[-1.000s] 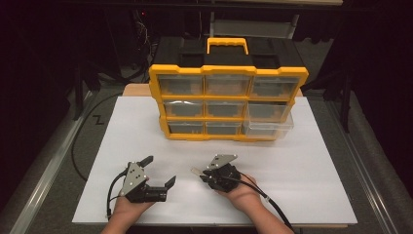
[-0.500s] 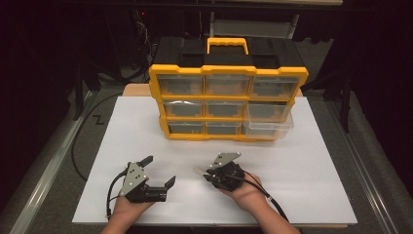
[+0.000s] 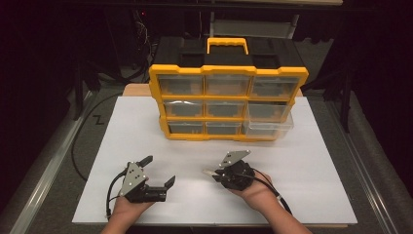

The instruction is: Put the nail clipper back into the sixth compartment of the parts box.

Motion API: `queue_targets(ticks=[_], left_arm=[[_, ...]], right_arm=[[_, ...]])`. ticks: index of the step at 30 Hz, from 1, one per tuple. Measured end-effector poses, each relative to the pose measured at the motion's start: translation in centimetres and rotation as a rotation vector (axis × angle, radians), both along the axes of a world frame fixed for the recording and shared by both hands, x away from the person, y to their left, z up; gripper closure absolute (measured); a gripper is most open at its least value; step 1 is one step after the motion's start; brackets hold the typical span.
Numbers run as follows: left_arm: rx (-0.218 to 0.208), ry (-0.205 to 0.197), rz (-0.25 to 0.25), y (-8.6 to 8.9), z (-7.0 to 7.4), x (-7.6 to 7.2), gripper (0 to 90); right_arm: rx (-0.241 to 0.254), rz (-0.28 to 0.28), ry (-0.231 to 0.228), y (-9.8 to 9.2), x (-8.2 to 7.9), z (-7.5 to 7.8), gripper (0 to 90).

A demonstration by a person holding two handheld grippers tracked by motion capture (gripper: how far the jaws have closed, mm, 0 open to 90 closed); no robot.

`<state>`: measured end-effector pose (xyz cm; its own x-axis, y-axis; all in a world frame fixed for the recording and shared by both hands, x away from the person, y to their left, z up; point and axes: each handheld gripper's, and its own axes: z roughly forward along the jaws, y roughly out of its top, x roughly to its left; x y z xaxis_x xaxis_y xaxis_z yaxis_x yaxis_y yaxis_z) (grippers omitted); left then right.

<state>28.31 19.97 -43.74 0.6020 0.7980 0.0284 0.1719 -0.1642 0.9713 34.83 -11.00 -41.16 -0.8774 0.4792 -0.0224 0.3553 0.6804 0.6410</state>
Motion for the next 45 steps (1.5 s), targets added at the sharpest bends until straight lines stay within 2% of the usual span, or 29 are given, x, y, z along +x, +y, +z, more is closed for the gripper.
queue_targets(ticks=[20,33,45], left_arm=[[-0.002,-0.004,0.001,0.0,0.0,0.0,1.3],[0.000,-0.006,0.001,0.0,0.0,-0.1,1.4],[0.000,-0.008,0.002,0.0,0.0,-0.1,1.4]], right_arm=[[-0.037,-0.008,0.068,-3.9,0.4,1.1,79.6],[-0.120,-0.015,0.087,-5.8,0.3,1.7,79.6],[-0.157,-0.005,0.099,-6.9,0.3,2.1,79.5]])
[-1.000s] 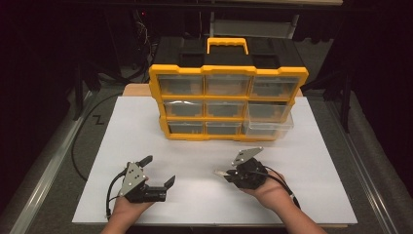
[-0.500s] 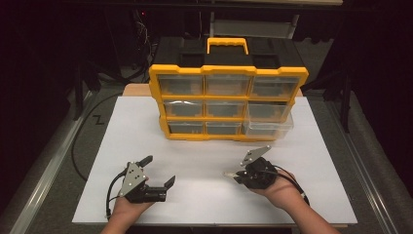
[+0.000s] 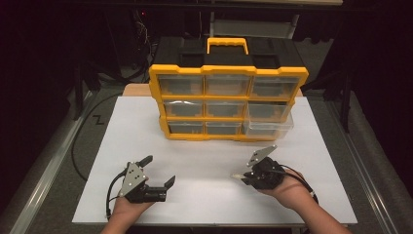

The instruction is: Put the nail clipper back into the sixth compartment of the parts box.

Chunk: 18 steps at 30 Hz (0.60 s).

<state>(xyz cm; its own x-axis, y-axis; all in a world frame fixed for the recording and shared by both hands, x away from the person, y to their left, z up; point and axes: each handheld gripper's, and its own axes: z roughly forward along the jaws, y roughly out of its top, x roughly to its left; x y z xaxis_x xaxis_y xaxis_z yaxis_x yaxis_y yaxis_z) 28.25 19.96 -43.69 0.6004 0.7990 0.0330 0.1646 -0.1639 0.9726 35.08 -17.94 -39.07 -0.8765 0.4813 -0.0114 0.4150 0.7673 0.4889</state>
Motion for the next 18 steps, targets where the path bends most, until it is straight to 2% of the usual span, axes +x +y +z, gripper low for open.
queue_targets(ticks=[10,18], left_arm=[[0.000,0.000,0.000,0.02,0.00,0.02,1.4],[0.000,0.000,0.000,0.05,0.01,0.01,1.4]], right_arm=[[-0.043,0.010,0.013,-0.65,-0.10,0.35,79.5],[-0.098,0.043,0.029,-1.06,-0.05,1.03,79.5]])
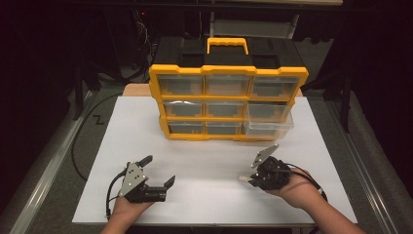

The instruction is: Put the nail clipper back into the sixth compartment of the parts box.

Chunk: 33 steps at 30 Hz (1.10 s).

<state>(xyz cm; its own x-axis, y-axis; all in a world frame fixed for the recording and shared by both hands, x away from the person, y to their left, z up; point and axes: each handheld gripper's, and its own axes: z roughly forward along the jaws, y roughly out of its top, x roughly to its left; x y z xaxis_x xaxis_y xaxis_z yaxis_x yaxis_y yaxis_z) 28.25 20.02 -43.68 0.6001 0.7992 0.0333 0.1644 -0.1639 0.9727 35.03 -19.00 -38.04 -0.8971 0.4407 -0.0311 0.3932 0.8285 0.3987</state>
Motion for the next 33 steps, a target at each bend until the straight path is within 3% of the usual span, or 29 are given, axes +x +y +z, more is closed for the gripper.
queue_targets(ticks=[20,33], left_arm=[[0.001,0.001,-0.005,-0.1,0.0,0.0,1.4],[-0.001,0.001,-0.003,0.0,0.0,0.0,1.4]], right_arm=[[-0.061,0.037,0.069,-0.6,0.4,1.1,79.5],[-0.117,0.082,0.107,-1.0,0.8,2.6,79.5]])
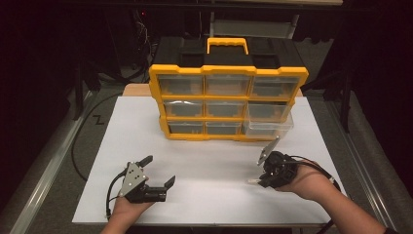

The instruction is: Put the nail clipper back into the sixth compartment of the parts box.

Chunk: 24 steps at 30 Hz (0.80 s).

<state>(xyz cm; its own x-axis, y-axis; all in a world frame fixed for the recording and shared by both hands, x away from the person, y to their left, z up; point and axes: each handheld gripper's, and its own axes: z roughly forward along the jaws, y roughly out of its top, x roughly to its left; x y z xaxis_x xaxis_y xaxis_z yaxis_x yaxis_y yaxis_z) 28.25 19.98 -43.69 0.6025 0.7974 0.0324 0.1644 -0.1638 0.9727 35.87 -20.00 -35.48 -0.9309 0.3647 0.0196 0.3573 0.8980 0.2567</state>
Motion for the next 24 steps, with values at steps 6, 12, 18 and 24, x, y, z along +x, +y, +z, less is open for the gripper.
queue_targets(ticks=[6,12,18,24], left_arm=[[-0.001,-0.001,0.001,0.0,0.0,0.0,1.4],[-0.001,-0.003,0.001,0.1,0.0,0.0,1.4],[-0.003,-0.006,0.002,0.1,0.0,-0.1,1.4],[-0.004,-0.007,0.002,0.1,0.1,-0.1,1.4]], right_arm=[[-0.017,0.011,0.001,0.1,0.3,0.8,79.5],[-0.022,0.009,0.007,0.1,0.5,2.0,79.5],[-0.028,0.005,0.015,-0.1,0.6,2.9,79.5],[-0.031,0.008,0.013,-0.2,0.8,4.0,79.5]])
